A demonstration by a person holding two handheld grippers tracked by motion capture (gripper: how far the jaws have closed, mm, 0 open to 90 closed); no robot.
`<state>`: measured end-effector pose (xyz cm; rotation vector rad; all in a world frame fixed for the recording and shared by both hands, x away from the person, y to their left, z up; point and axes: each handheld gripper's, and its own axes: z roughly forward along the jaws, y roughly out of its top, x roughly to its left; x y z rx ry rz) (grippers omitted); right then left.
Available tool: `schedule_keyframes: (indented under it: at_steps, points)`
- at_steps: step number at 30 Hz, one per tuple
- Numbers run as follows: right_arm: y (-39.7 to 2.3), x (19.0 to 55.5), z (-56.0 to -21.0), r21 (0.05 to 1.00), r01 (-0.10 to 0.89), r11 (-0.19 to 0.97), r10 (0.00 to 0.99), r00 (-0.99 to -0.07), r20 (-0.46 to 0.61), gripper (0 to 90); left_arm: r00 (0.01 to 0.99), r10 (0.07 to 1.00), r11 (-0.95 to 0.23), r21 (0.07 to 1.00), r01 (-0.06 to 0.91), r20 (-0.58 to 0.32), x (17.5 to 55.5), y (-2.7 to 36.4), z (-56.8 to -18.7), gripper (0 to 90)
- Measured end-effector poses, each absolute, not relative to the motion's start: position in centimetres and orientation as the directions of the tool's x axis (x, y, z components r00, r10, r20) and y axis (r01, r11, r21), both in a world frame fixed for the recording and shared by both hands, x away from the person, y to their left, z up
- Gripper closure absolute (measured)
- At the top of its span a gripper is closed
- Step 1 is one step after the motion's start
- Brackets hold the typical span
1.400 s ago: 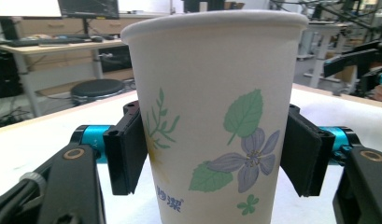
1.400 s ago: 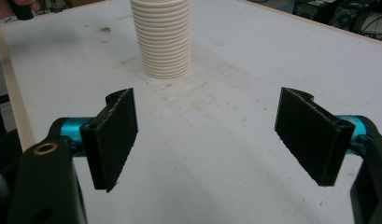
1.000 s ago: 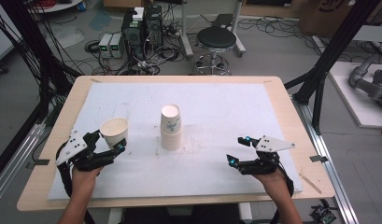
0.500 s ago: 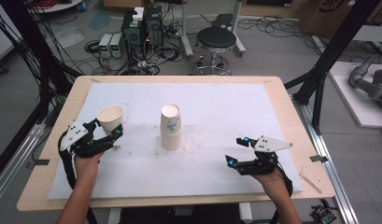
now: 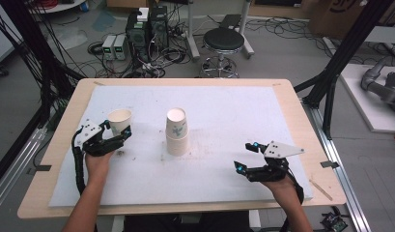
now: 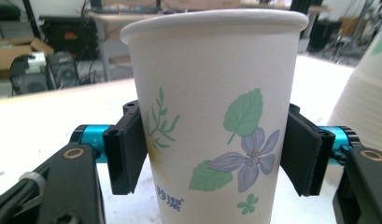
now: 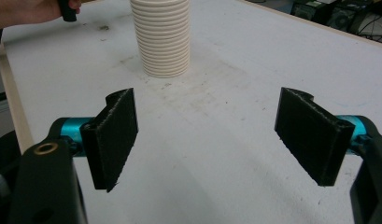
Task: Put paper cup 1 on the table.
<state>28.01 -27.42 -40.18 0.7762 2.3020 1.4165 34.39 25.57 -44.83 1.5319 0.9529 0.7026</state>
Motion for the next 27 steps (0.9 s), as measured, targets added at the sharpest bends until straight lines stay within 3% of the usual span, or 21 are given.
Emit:
schedule_keyframes:
  at_steps: [15,27]
  points:
    - [-27.3,28.0,-40.2,0.89,0.28,0.361,0.601,-0.8,0.007,21.9,0.43,0.901,-0.219,0.915,0.34,0.056,35.1,24.3,-45.8,33.2]
    - [-27.2,27.9,-40.1,0.891,0.267,0.367,0.591,-0.807,-0.002,21.9,0.434,0.9,-0.24,0.887,0.395,0.05,34.1,24.7,-45.4,32.9]
